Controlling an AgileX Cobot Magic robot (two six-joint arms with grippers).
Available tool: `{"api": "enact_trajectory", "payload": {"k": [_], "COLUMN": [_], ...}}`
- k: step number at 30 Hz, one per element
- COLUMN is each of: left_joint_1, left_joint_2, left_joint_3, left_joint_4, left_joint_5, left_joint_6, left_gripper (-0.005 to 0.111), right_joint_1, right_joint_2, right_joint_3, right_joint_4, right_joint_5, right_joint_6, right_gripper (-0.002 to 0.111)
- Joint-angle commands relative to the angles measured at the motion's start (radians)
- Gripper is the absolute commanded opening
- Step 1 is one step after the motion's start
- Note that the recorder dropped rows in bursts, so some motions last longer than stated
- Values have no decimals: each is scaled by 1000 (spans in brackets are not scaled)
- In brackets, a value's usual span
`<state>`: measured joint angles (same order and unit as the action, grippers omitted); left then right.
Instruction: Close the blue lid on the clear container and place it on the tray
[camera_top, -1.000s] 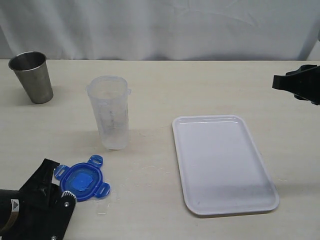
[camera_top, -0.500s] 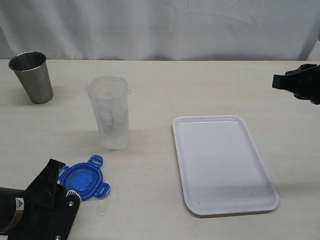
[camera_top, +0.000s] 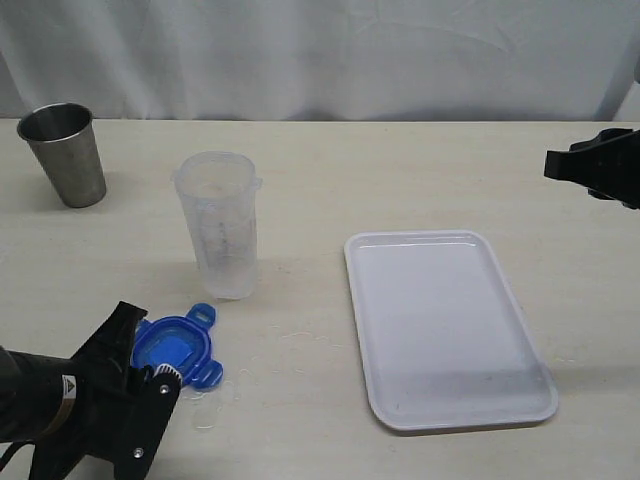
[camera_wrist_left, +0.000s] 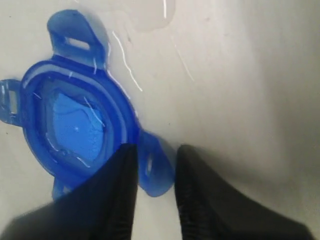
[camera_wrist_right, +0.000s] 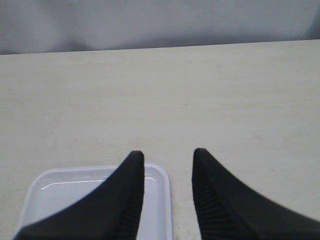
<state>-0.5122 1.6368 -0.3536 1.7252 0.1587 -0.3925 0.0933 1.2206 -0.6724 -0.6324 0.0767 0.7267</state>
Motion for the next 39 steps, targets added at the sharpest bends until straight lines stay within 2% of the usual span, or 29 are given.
{"api": "enact_trajectory", "payload": {"k": [1,4,9,16,19,21,23,26,39], "left_joint_1": [0,0,0,0,0,0,0,0,0], "left_joint_2": [37,35,-14,-193,-262,-280,-315,-379,-499], "left_joint_3": [26,26,26,26,26,26,26,4,-112], "left_joint_4": [-18,-18,-62,-198,-270,-318,-375,-425,-437], "left_joint_5": [-18,-6,29,101,171,200,211,227,314], "left_joint_6": [0,0,-2,0,5,41,145,153,187], "left_gripper": [10,0,0,0,0,0,0,0,0], "right_joint_1": [-8,-8,-8,-8,-8,-8,-8,-8,-8], "right_joint_2": [0,0,0,0,0,0,0,0,0], "right_joint_3": [4,4,4,4,4,4,4,4,4], "right_joint_4": [-4,-4,-4,-4,-4,-4,-4,-4,-4], "right_joint_5": [-18,-18,-20,-20,-20,-20,-20,-23,-23], "right_joint_6": [-8,-8,-10,-10,-10,-10,-10,-10,-12], "right_gripper": [32,32,32,32,32,32,32,32,32]}}
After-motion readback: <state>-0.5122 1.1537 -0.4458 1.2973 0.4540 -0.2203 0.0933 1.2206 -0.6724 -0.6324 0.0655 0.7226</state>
